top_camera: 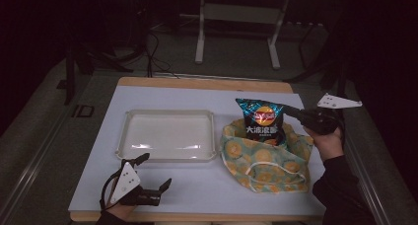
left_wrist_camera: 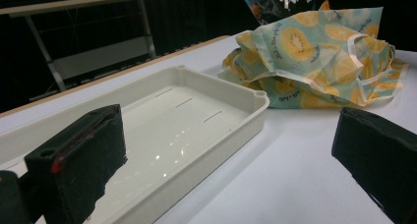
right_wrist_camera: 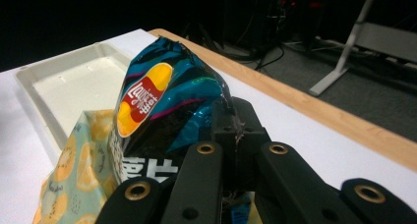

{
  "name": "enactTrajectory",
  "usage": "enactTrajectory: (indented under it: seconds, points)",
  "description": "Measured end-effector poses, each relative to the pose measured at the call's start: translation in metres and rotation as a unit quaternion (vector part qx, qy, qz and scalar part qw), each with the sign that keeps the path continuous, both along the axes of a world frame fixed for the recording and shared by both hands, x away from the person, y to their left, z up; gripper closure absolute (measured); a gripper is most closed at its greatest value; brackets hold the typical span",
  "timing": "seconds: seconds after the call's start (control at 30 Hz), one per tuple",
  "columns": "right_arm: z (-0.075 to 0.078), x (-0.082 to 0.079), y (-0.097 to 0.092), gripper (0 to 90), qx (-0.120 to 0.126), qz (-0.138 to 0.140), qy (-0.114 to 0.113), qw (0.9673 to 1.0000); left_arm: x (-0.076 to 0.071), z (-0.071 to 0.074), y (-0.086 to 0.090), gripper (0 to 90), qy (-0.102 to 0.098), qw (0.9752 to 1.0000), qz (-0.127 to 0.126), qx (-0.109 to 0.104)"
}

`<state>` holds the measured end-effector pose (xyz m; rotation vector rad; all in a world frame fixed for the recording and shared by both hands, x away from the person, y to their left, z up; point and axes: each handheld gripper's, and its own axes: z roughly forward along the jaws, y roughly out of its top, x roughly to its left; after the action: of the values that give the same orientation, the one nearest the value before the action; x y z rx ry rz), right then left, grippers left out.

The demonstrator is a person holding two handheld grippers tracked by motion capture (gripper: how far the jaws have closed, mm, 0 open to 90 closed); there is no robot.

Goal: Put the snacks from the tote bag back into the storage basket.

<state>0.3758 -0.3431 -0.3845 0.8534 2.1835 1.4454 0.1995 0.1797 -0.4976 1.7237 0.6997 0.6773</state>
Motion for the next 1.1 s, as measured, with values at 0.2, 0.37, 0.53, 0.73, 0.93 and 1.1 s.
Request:
enactTrajectory:
  seconds: [0.2, 0.37, 0.53, 0.73, 0.93, 1.1]
  points:
    - [0.019, -0.005, -0.002, 90.0, 0.013, -0.002, -0.015, 0.9998, 0.0, 0.0, 0.0, 0.2, 0.0, 1.0, 0.001, 0.0]
    - [0.033, -0.007, -0.005, 90.0, 0.019, -0.014, -0.028, 0.9993, 0.0, 0.0, 0.0, 0.2, 0.002, 1.0, 0.001, 0.003]
    - [0.046, -0.007, -0.003, 90.0, 0.018, -0.025, -0.035, 0.9989, 0.0, 0.0, -0.001, 0.2, 0.002, 1.0, 0.003, 0.003]
    - [0.063, -0.007, 0.003, 90.0, 0.014, -0.034, -0.042, 0.9984, -0.003, 0.001, -0.002, 0.2, 0.004, 1.0, 0.002, 0.001]
    - [0.083, -0.009, 0.008, 90.0, 0.015, -0.042, -0.058, 0.9973, -0.006, 0.002, -0.001, 0.2, 0.002, 1.0, 0.004, 0.0]
    - [0.096, -0.008, 0.016, 90.0, 0.013, -0.049, -0.066, 0.9965, -0.008, 0.003, 0.0, 0.2, 0.004, 0.9999, 0.007, -0.007]
